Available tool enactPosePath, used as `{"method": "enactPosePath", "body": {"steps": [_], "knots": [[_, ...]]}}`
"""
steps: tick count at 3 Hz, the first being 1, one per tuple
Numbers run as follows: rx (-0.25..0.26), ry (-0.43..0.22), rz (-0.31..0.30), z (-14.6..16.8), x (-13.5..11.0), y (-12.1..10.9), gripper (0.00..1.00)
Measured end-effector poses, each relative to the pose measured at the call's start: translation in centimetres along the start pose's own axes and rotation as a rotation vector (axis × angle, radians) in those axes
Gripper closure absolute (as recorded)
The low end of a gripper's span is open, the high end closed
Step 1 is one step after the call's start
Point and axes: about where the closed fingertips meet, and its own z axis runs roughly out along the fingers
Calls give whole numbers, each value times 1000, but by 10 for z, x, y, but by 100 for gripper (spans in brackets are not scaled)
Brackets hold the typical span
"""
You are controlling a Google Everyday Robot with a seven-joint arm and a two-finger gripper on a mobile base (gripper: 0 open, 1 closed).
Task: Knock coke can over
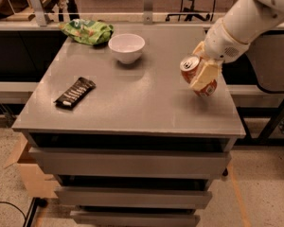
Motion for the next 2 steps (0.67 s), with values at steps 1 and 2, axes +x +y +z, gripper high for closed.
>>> {"method": "enactPosePath", "body": {"steps": [1, 2], "knots": [[-86, 251, -212, 22, -18, 2, 100], [-124, 361, -311, 34, -26, 4, 100]]}}
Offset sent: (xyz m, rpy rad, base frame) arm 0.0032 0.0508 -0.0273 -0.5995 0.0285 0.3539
